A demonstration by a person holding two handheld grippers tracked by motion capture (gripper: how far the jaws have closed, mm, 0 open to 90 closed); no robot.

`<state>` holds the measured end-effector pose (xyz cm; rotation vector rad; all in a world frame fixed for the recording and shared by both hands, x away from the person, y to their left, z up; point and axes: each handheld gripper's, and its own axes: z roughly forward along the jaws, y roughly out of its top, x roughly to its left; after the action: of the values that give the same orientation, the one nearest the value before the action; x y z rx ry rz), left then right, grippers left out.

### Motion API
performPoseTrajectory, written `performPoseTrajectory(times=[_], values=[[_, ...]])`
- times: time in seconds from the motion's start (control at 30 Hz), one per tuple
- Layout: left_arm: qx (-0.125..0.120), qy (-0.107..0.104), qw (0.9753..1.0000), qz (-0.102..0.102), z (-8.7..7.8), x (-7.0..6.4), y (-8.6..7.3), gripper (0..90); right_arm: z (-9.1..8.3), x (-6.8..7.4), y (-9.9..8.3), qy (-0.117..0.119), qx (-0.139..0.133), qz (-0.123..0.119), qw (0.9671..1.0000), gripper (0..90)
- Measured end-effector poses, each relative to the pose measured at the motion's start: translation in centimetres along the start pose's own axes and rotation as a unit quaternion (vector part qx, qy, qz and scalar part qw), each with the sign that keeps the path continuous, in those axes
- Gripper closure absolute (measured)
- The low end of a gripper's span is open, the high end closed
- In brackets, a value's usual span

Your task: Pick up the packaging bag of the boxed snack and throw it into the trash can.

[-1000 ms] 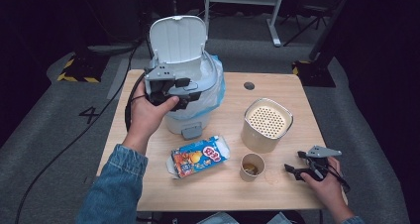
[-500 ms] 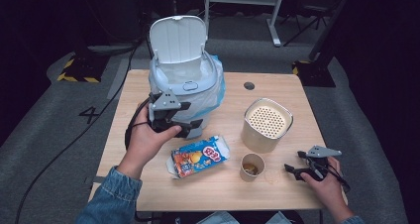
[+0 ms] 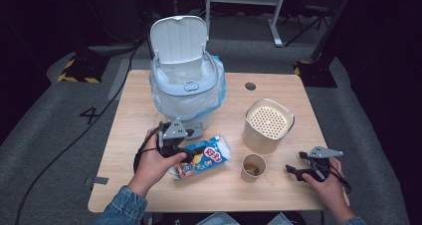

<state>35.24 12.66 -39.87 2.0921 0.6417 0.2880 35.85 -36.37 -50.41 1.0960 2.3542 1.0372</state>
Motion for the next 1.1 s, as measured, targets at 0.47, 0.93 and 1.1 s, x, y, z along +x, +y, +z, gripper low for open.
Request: performPoseTrajectory(times=[0.47,0.93,1.1], values=[[0.024,-0.045,0.9985,-0.022,3.8,-1.3,-3.5,31.4,0.0,0.0,0.0,0.0,0.0,0.0,1.0,16.9],[0.1,-0.028,0.9945,0.013,7.4,-3.1,-4.4,30.4,0.0,0.0,0.0,0.0,0.0,0.0,1.0,17.0],[0.115,-0.012,0.9927,0.035,8.0,-3.2,-4.6,23.0,0.0,0.0,0.0,0.0,0.0,0.0,1.0,16.9]])
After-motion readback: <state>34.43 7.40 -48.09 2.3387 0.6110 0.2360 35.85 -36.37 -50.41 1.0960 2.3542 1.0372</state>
